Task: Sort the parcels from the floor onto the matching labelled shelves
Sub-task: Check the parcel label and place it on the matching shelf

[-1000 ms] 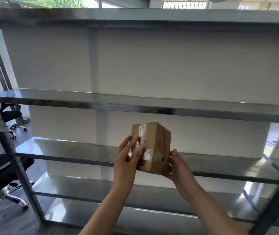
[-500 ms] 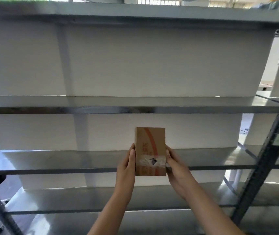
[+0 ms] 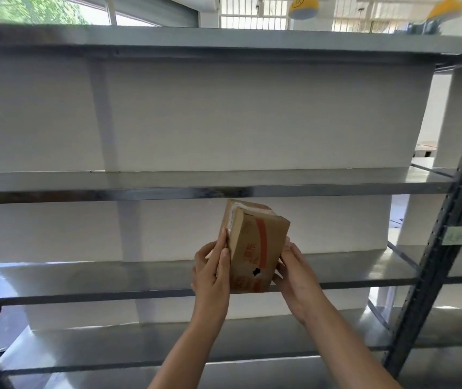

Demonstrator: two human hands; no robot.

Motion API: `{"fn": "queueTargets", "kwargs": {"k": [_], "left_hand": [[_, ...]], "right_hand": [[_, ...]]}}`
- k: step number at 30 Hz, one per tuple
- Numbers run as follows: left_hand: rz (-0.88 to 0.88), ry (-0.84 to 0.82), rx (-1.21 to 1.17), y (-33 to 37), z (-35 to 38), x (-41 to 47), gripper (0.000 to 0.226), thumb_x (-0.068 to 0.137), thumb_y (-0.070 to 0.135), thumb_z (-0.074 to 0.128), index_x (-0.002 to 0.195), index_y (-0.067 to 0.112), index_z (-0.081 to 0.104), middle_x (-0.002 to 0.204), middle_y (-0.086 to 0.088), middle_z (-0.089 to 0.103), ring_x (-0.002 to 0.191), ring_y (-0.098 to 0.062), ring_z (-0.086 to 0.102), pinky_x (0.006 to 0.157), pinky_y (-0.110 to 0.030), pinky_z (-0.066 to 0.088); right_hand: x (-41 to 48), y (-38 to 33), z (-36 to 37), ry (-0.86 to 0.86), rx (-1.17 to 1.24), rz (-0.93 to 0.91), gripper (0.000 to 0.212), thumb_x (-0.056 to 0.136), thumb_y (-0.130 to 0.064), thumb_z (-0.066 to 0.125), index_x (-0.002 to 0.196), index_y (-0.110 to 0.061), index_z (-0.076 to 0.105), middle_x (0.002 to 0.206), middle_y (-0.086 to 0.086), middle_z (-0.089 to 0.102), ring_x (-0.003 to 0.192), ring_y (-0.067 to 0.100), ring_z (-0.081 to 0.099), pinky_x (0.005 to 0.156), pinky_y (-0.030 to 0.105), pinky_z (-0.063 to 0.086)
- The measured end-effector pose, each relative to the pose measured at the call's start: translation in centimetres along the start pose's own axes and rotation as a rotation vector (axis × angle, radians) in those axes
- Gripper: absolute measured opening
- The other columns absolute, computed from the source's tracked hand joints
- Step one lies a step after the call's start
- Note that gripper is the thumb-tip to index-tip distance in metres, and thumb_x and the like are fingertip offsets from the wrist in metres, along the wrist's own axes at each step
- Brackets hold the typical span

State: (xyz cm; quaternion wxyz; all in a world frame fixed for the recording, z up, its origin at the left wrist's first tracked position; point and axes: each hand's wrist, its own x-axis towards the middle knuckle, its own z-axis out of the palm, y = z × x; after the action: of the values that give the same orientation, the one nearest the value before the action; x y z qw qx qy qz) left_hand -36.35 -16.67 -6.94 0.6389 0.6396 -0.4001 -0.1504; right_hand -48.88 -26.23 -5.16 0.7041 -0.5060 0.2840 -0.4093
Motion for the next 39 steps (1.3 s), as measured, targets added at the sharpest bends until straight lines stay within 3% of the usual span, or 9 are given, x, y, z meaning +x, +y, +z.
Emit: {"fn": "queueTargets", "kwargs": {"k": [4, 6, 16, 20, 24, 27, 30, 35, 39], "left_hand": [[-0.087, -0.024, -0.117, 1.3, -0.8, 0.0, 0.034, 0.105, 0.041, 0.036, 0.131, 0.062, 0.042, 0.122, 0.014, 0.042, 0.118, -0.006, 0.048, 0.081, -0.013, 0.046], [-0.114, -0.006, -0.161, 1.7, -1.1, -0.1, 0.036, 0.107, 0.034, 0.038, 0.135, 0.053, 0.048, 0.124, 0.012, 0.047, 0.111, 0.001, 0.051, 0.073, -0.009, 0.043], [-0.165, 0.036, -0.329, 1.8, -2.3, -0.3, 0.033, 0.106, 0.028, 0.043, 0.125, 0.018, 0.069, 0.112, -0.001, 0.077, 0.114, -0.015, 0.069, 0.103, -0.035, 0.054], [-0.158, 0.072, -0.394, 2.1, -2.0, -0.5, 0.027, 0.107, 0.033, 0.039, 0.113, 0.017, 0.06, 0.115, -0.011, 0.067, 0.11, -0.023, 0.065, 0.096, -0.037, 0.055], [-0.12, 0.073, -0.451, 1.9, -2.2, -0.9, 0.03, 0.105, 0.04, 0.035, 0.106, 0.017, 0.054, 0.108, -0.007, 0.064, 0.103, -0.02, 0.063, 0.096, -0.038, 0.052], [-0.074, 0.048, -0.405, 1.6, -2.0, -1.4, 0.037, 0.093, 0.057, 0.038, 0.102, 0.026, 0.055, 0.11, -0.005, 0.064, 0.109, -0.024, 0.063, 0.096, -0.04, 0.054], [-0.029, 0.014, -0.344, 1.4, -1.6, -1.6, 0.039, 0.091, 0.059, 0.036, 0.118, 0.035, 0.052, 0.119, 0.004, 0.062, 0.109, -0.012, 0.063, 0.082, -0.023, 0.057], [0.004, -0.054, -0.306, 1.2, -2.2, -1.0, 0.05, 0.095, 0.051, 0.035, 0.14, 0.035, 0.051, 0.126, 0.01, 0.065, 0.105, 0.004, 0.065, 0.077, -0.015, 0.056], [-0.018, -0.043, -0.305, 0.4, -2.5, -0.9, 0.053, 0.094, 0.055, 0.037, 0.141, 0.04, 0.054, 0.132, 0.012, 0.067, 0.124, -0.007, 0.06, 0.101, -0.032, 0.055]], "right_hand": [[-0.2, -0.6, 0.4, -0.005, -0.067, -0.043, 0.053, 0.087, -0.053, 0.051, 0.121, -0.016, 0.063, 0.113, 0.004, 0.075, 0.113, 0.022, 0.068, 0.101, 0.04, 0.053], [-0.3, -0.6, 0.5, -0.048, -0.073, -0.054, 0.05, 0.088, -0.052, 0.052, 0.127, -0.023, 0.063, 0.12, -0.001, 0.073, 0.119, 0.019, 0.064, 0.107, 0.042, 0.049], [0.3, -0.7, 1.6, 0.046, -0.135, -0.176, 0.034, 0.087, -0.045, 0.064, 0.085, -0.011, 0.062, 0.119, -0.012, 0.074, 0.123, 0.018, 0.063, 0.114, 0.053, 0.04], [0.3, -0.6, 1.2, -0.066, 0.034, -0.197, 0.029, 0.081, -0.03, 0.068, 0.103, -0.01, 0.066, 0.123, 0.001, 0.073, 0.124, 0.023, 0.062, 0.103, 0.039, 0.051], [0.3, -0.2, 0.3, -0.18, 0.127, -0.203, 0.056, 0.068, -0.029, 0.087, 0.116, -0.011, 0.064, 0.113, 0.006, 0.073, 0.111, 0.019, 0.066, 0.085, 0.025, 0.058], [0.1, 0.1, 0.3, -0.185, 0.023, -0.222, 0.044, 0.082, -0.036, 0.07, 0.119, -0.014, 0.064, 0.113, 0.007, 0.072, 0.108, 0.02, 0.065, 0.09, 0.029, 0.054], [-0.2, 0.1, 0.8, -0.14, -0.056, -0.257, 0.032, 0.097, -0.036, 0.051, 0.116, -0.012, 0.062, 0.112, 0.013, 0.071, 0.102, 0.023, 0.066, 0.087, 0.034, 0.054], [-0.1, 0.3, 0.6, -0.04, -0.159, -0.249, 0.019, 0.102, -0.033, 0.054, 0.11, -0.02, 0.065, 0.113, 0.007, 0.073, 0.114, 0.033, 0.065, 0.103, 0.058, 0.049], [-0.3, -0.5, 0.7, -0.048, -0.135, -0.152, 0.023, 0.099, -0.033, 0.059, 0.12, -0.028, 0.068, 0.119, 0.001, 0.073, 0.12, 0.028, 0.062, 0.109, 0.062, 0.043]]}}
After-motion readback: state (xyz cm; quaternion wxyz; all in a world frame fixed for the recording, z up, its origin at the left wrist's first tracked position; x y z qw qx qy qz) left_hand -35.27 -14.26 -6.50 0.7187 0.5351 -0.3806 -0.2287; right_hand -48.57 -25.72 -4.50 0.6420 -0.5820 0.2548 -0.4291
